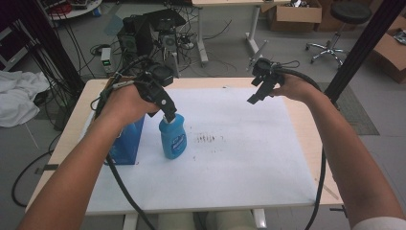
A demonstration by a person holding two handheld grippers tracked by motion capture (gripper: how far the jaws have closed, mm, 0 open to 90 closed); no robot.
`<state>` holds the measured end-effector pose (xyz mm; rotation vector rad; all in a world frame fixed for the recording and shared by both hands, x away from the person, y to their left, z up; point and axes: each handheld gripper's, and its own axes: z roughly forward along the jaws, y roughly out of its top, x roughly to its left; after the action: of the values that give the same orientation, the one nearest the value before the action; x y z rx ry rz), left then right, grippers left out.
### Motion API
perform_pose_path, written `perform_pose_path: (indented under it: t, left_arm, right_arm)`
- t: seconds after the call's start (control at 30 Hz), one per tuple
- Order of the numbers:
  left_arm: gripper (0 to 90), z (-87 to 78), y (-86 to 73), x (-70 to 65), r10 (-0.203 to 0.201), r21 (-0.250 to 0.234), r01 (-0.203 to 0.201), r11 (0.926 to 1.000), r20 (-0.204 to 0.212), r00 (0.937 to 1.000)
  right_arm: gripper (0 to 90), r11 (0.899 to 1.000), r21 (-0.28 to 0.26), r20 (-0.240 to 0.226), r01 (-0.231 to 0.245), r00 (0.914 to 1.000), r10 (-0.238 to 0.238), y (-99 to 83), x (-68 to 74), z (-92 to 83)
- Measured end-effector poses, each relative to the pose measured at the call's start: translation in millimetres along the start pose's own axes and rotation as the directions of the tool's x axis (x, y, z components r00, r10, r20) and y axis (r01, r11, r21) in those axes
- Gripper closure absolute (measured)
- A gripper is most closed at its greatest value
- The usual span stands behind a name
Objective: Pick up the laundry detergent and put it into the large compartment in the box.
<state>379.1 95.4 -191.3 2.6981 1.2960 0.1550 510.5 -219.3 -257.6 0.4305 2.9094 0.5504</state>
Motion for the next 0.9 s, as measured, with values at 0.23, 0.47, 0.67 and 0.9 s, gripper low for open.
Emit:
perform_pose_path:
  t: [0.23, 0.47, 0.67, 0.9]
  left_arm:
    - [20.1, 9.9, 3.9, 3.9, -0.019, 0.001, 0.019, 0.9998, 0.0, 0.9998]
    - [20.2, 17.7, 5.5, 7.7, -0.033, -0.029, 0.034, 0.999, 0.006, 0.9994]
    - [20.0, 29.4, 8.7, 5.2, -0.03, -0.02, 0.03, 0.9994, 0.013, 0.9995]
    - [20.0, 41.3, 10.8, 3.4, -0.031, -0.013, 0.031, 0.9994, 0.012, 0.9995]
  right_arm:
    - [16.3, 1.0, 0.0, -0.004, 0.0, 1.0, 0.0, -1.0, -2.5, 2.1]
    - [16.3, 1.0, -0.001, -0.008, -0.007, 0.9999, 0.007, -2.9, -4.3, 3.8]
    - [16.3, 1.0, 0.0, -0.008, -0.014, 0.9999, 0.014, -3.9, -5.7, 5.1]
    - [16.3, 1.0, 0.004, -0.01, -0.012, 0.9999, 0.012, -4.1, -6.3, 6.5]
